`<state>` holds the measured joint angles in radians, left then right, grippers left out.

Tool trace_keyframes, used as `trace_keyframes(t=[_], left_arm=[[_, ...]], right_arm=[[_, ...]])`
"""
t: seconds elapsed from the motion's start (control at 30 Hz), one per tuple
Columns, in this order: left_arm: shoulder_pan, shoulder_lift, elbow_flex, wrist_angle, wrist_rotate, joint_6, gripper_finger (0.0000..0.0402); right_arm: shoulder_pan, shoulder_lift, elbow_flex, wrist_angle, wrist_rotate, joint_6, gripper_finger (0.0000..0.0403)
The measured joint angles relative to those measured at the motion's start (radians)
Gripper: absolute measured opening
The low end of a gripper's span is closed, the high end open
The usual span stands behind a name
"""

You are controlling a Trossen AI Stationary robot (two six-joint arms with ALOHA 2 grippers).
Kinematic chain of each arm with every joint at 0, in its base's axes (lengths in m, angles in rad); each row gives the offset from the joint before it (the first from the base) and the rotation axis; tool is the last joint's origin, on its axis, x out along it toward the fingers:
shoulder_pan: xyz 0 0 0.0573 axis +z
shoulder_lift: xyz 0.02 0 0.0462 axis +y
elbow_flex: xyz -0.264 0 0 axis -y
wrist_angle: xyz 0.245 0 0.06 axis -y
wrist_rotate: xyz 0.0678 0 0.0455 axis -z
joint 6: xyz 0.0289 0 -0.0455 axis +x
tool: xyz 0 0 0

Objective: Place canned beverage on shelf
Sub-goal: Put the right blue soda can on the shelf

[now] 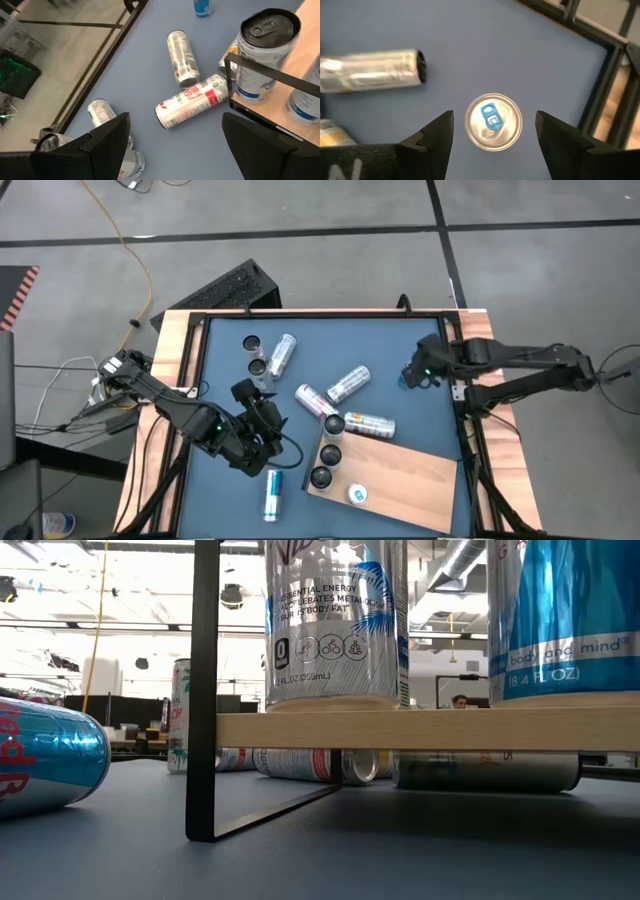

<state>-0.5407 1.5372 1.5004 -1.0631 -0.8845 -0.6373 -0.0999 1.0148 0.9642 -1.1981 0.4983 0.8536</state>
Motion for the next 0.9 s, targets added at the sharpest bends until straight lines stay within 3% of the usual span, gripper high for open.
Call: trace_keyframes(t=[0.3,0.9], left_arm=[[0.000,0.000,0.000,0.000,0.042,0.002,0.0303],[0.002,0.000,0.000,0.000,0.038,0.002,0.0303]], right_arm=[[-0.133,0.125,0.003,0.013,-0.154,-0.052,0.0261],[-0.139,0.023,-0.001,0.049,-0.160,-0.072,0.0261]])
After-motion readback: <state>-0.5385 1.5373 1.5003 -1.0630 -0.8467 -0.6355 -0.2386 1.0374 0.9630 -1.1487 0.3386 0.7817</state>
